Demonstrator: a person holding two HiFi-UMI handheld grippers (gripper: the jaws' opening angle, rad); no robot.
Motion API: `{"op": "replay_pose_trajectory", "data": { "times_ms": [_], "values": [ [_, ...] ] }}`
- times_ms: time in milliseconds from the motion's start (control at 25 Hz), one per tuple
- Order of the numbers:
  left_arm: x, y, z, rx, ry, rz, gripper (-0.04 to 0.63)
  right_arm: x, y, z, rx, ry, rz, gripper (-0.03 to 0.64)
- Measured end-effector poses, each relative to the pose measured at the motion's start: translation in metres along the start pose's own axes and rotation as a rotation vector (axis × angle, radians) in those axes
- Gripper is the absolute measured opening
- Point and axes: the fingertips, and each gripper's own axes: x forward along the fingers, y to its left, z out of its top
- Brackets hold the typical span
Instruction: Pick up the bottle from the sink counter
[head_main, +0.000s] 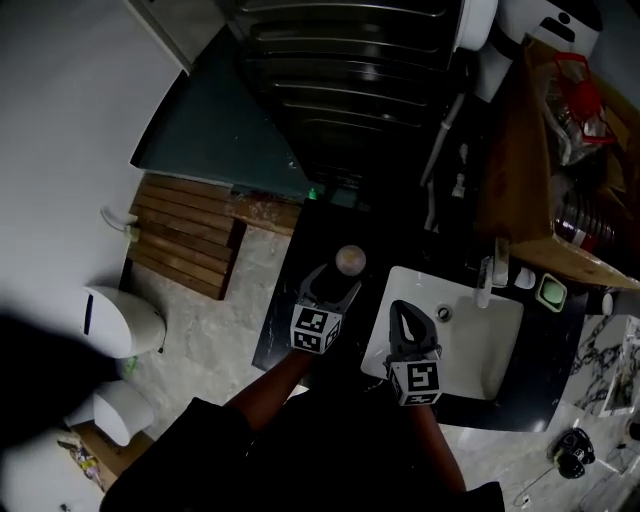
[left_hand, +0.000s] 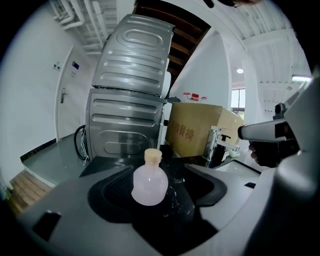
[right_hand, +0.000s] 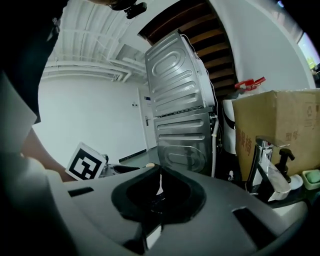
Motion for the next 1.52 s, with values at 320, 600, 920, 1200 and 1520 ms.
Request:
{"op": "replay_pose_trajectory", "data": {
  "times_ms": [320, 600, 920, 1200, 1520],
  "values": [
    [0.038, 0.020, -0.030, -0.026, 0.106, 0.034, 0.379, 0.007, -0.011, 0.000, 0.011, 0.004, 0.028, 0.040],
    [0.063, 0.023, -0.034, -0.032, 0.154, 0.038, 0.394, 0.011, -0.029, -0.006, 0.010, 0.033, 0.003, 0.040],
    [0.075, 0.025, -0.051, 0.020, 0.271, 0.087, 0.399, 0.007, -0.038, -0.019, -0.011, 0.060, 0.009, 0.040],
    [0.079, 0.025, -0.057, 0.040, 0.325, 0.081, 0.396, -0.007, -0.037, -0.043, 0.012, 0.085, 0.010, 0.040],
    [0.069, 0.016, -0.053, 0.051, 0.273, 0.041, 0.396, -0.020, -0.036, -0.045, 0.002, 0.089, -0.014, 0.040]
  ]
}}
